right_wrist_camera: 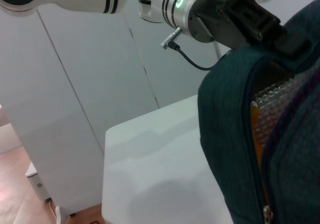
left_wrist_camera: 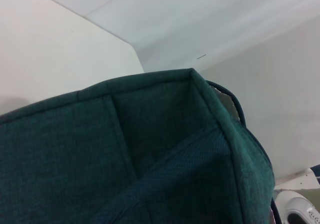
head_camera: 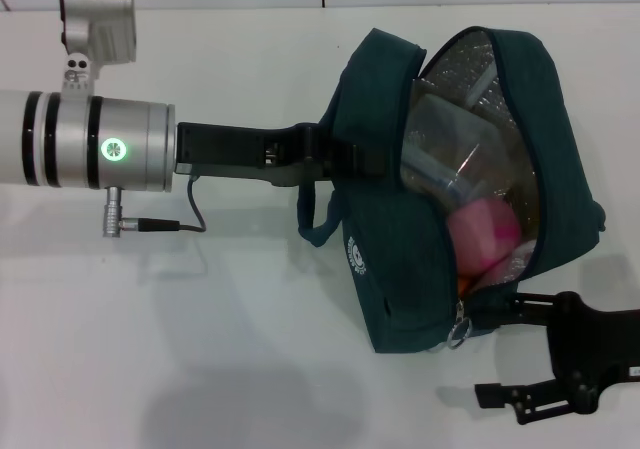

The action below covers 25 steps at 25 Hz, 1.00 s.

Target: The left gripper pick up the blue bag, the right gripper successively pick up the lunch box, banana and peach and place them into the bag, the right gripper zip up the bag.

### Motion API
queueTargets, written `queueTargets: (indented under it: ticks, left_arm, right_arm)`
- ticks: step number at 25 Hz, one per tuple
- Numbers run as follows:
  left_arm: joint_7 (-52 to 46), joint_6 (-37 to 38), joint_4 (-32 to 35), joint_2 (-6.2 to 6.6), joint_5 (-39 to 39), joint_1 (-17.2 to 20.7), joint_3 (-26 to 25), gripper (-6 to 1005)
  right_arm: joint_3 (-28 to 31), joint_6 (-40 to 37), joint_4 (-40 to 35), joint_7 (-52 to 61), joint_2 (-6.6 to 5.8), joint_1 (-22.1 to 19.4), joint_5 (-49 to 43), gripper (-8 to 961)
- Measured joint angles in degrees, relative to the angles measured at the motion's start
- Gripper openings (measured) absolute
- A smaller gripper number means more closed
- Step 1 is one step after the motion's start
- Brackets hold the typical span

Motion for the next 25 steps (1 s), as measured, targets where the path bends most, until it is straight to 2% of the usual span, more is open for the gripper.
queueTargets:
  ticks: [11, 18, 25]
  left_arm:
    - [0.00, -0.16, 0.00, 0.00, -0.01, -0.17, 0.07, 51]
    - [0.00, -0.18, 0.00, 0.00, -0.04, -0.03, 0.11, 51]
    - [0.00, -0.18, 0.00, -0.02, -0.04, 0.25, 0.13, 51]
  right_arm:
    - [-1.03, 3.08, 5.46, -1.16, 0.17, 3.30, 0.26, 870]
    - [-9.78, 3.26, 5.67, -1.19, 0.31, 4.30, 6.44, 860]
    - [-10.02, 4.68, 5.52, -1.22, 0.00, 3.80, 6.87, 850]
